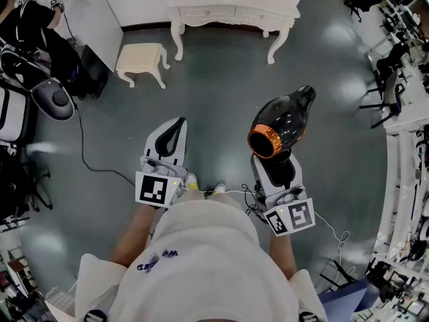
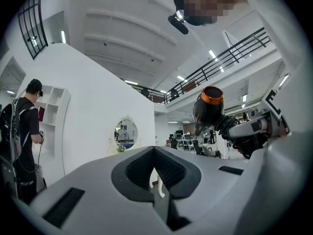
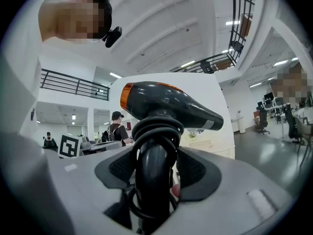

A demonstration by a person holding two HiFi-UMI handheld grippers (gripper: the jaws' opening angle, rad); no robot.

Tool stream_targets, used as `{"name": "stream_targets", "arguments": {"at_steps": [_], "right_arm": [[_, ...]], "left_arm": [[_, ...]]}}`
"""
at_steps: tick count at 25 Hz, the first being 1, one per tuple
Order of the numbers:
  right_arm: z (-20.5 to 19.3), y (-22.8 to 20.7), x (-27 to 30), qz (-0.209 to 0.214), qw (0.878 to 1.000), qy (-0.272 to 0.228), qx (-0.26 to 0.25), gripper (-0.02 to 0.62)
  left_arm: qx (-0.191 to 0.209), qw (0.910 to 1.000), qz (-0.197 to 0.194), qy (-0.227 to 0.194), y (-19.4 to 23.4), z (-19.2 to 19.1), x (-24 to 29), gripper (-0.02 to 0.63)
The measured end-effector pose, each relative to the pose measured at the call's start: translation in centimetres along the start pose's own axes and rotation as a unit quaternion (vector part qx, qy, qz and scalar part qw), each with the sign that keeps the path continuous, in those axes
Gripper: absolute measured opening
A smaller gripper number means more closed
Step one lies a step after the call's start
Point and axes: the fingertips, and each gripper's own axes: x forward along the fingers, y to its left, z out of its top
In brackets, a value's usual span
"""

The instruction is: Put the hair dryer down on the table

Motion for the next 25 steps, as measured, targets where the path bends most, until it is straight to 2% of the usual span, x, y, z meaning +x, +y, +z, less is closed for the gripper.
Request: {"name": "stream_targets", "arguments": {"at_steps": [6,12,21,25], "right_arm": [[-0.7,0.6,0.9,-0.016,1.0,0.006,-0.011,0.265],[-1.0,1.8,3.3,-0.005,1.0,0.001,-0.002,0.265],[-0.6,3.0,4.6,-0.018,0.999,0.004,-0.05,0.265],[-0.9,3.5,5.0,-0.018,0.999,0.007,-0.043,0.265]], "left_arm": [[-0.009,0.9999,-0.012,-0.009,1.1,0.3,0.1,0.008],[-0.007,1.0,-0.004,-0.004,3.8,-0.5,-0.7,0.008],[-0.014,0.9999,-0.003,-0.006,5.5,-0.8,-0.6,0.008],[-0.026,0.9996,-0.001,-0.012,6.3,-0.5,-0.9,0.008]]}}
